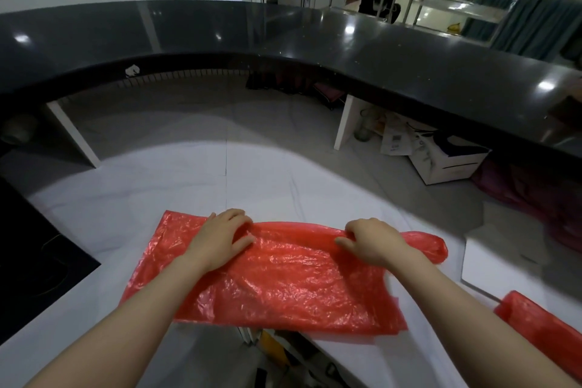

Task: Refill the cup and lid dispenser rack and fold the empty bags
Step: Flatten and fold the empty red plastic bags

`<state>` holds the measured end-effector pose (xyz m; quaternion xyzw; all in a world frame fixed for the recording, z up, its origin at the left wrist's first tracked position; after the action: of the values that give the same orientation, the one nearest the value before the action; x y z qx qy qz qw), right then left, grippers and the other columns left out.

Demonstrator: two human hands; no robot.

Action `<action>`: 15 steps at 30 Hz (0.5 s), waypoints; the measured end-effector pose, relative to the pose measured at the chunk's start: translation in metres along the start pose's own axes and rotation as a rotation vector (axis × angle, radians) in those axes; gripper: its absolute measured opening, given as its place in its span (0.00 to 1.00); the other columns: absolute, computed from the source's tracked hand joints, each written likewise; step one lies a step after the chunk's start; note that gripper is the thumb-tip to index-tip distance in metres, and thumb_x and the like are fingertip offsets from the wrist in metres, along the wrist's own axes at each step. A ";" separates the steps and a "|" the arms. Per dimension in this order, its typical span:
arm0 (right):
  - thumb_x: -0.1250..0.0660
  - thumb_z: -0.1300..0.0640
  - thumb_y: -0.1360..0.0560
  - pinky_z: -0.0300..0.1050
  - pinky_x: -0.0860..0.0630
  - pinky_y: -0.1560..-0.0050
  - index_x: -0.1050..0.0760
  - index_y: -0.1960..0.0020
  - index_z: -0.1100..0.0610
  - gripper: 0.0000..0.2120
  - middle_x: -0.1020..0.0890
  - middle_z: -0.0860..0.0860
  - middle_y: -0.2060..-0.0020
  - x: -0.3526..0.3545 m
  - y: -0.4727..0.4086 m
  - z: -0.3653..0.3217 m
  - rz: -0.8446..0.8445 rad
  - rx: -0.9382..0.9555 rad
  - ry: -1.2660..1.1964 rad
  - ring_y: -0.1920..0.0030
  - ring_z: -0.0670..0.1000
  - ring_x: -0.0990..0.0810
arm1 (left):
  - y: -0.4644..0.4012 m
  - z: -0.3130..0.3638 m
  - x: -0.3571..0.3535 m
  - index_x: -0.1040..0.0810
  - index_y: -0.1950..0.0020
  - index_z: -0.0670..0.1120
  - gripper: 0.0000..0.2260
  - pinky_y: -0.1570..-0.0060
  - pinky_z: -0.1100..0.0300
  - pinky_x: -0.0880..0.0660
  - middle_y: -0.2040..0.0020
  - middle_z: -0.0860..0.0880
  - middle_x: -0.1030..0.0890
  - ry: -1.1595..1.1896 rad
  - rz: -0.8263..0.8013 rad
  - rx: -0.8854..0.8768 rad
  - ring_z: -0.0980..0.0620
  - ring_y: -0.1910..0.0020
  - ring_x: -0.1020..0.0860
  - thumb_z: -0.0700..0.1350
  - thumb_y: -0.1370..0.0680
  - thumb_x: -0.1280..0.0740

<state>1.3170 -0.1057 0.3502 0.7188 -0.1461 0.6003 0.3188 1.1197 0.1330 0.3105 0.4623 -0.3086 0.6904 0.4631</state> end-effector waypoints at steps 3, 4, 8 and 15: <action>0.38 0.38 0.24 0.49 0.26 0.49 0.28 0.52 0.53 0.18 0.25 0.56 0.36 -0.005 0.001 -0.002 -0.101 0.024 0.036 0.41 0.57 0.25 | 0.005 0.000 0.000 0.24 0.51 0.51 0.02 0.26 0.48 0.45 0.44 0.55 0.21 0.073 0.118 -0.035 0.54 0.41 0.25 0.48 0.22 0.34; 0.38 0.38 0.24 0.52 0.27 0.42 0.27 0.49 0.55 0.20 0.33 0.55 0.29 -0.007 0.001 -0.003 -0.137 0.035 0.049 0.34 0.57 0.30 | 0.006 0.001 -0.001 0.23 0.52 0.51 0.02 0.26 0.48 0.45 0.46 0.55 0.20 0.076 0.127 -0.039 0.55 0.42 0.24 0.48 0.22 0.33; 0.38 0.34 0.27 0.53 0.25 0.46 0.26 0.52 0.56 0.24 0.28 0.53 0.38 -0.005 0.000 -0.002 -0.105 0.043 0.040 0.41 0.56 0.26 | 0.008 0.000 -0.007 0.22 0.48 0.50 0.06 0.26 0.48 0.47 0.41 0.55 0.22 0.048 0.101 -0.002 0.55 0.40 0.25 0.50 0.21 0.35; 0.41 0.31 0.27 0.46 0.30 0.64 0.27 0.60 0.55 0.27 0.24 0.49 0.65 0.004 -0.010 0.016 0.061 -0.002 -0.010 0.62 0.52 0.25 | 0.001 0.006 -0.006 0.23 0.45 0.49 0.08 0.29 0.51 0.43 0.43 0.54 0.22 -0.054 0.136 0.041 0.52 0.41 0.25 0.50 0.21 0.37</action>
<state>1.3364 -0.1080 0.3501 0.7169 -0.1701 0.6057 0.3005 1.1222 0.1255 0.3068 0.4682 -0.3374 0.7135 0.3972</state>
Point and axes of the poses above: each hand's wrist, its own y-axis away from the middle knuckle, its own x-axis out of the back of the hand, z = x × y, the point moved 2 cm from there along -y, towards the middle knuckle
